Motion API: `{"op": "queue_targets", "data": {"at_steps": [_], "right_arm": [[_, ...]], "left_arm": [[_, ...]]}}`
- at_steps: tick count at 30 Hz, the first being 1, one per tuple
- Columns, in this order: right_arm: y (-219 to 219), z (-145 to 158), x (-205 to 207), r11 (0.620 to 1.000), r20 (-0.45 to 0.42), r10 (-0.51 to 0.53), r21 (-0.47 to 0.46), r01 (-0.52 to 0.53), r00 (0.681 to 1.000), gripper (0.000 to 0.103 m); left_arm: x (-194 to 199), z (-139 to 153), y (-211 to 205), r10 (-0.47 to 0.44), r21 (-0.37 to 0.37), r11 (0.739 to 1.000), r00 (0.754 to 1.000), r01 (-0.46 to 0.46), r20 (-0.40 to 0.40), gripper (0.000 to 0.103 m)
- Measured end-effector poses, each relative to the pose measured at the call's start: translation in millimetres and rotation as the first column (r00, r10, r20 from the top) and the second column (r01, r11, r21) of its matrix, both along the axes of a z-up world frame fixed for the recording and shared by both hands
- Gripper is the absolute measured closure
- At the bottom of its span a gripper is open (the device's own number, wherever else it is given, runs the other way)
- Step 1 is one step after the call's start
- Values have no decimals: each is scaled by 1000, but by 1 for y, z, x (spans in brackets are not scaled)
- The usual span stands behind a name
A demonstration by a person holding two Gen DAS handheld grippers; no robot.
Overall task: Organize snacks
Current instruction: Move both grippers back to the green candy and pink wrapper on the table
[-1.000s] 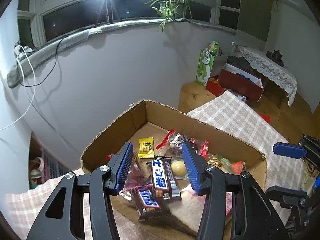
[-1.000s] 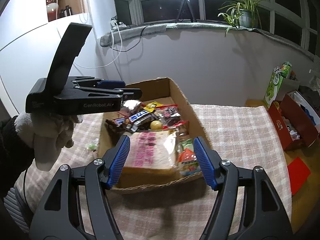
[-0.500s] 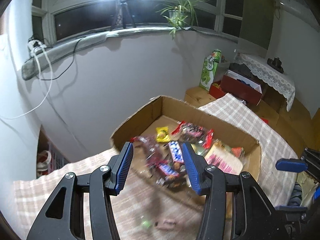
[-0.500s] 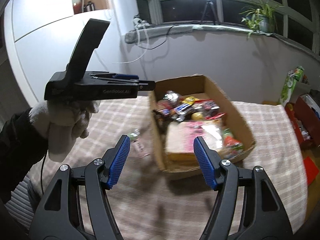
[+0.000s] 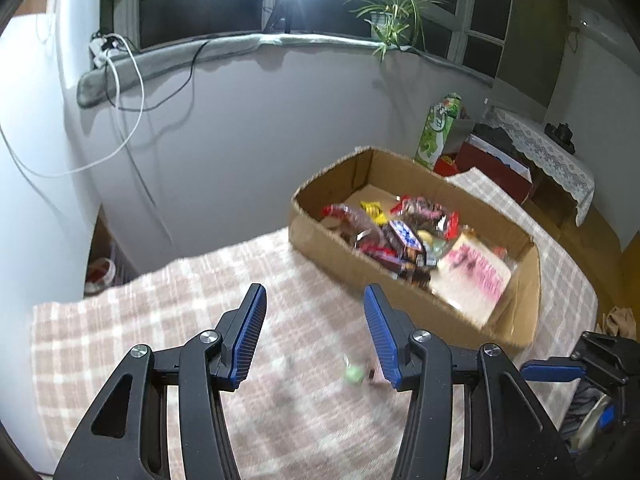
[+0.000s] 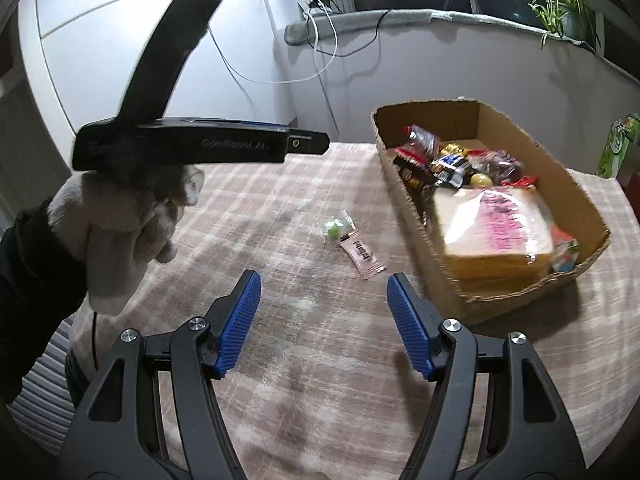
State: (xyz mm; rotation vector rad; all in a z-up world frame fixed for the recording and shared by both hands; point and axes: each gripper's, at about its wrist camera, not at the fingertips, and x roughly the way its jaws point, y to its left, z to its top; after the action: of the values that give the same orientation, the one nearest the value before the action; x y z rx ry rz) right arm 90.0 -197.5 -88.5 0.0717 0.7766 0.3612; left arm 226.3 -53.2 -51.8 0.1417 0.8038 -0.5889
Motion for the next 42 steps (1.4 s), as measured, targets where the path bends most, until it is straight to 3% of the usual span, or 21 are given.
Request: {"op": "queue_targets", "data": {"at_steps": [2, 7, 14, 18, 26, 37, 42], "right_arm": [[5, -6, 5, 1000, -5, -15, -6, 15, 1000, 36], [13, -17, 18, 998, -32, -53, -18, 52, 998, 52], [19, -32, 37, 990, -58, -125, -70, 121, 990, 57], [25, -38, 46, 985, -69, -147, -100, 140, 987, 67], [30, -43, 56, 970, -51, -201, -153, 192, 978, 67], [35, -46, 67, 966, -59, -199, -183, 186, 978, 67], [39, -49, 73, 963, -65, -190, -207, 173, 980, 67]], "left_arm": [[-3, -6, 2, -13, 2, 1000, 1000, 13, -11, 53], [-7, -20, 4, -66, 1, 998, 997, 66, -37, 53], [-13, -46, 1, -163, 6, 987, 984, 164, -78, 61], [-13, -54, 0, -197, -8, 980, 976, 197, -91, 65], [-11, -64, -3, -260, -20, 966, 961, 260, -98, 65], [-10, -72, -6, -286, 20, 957, 953, 289, -102, 83], [-5, -72, -1, -283, 30, 958, 954, 287, -98, 85]]}}
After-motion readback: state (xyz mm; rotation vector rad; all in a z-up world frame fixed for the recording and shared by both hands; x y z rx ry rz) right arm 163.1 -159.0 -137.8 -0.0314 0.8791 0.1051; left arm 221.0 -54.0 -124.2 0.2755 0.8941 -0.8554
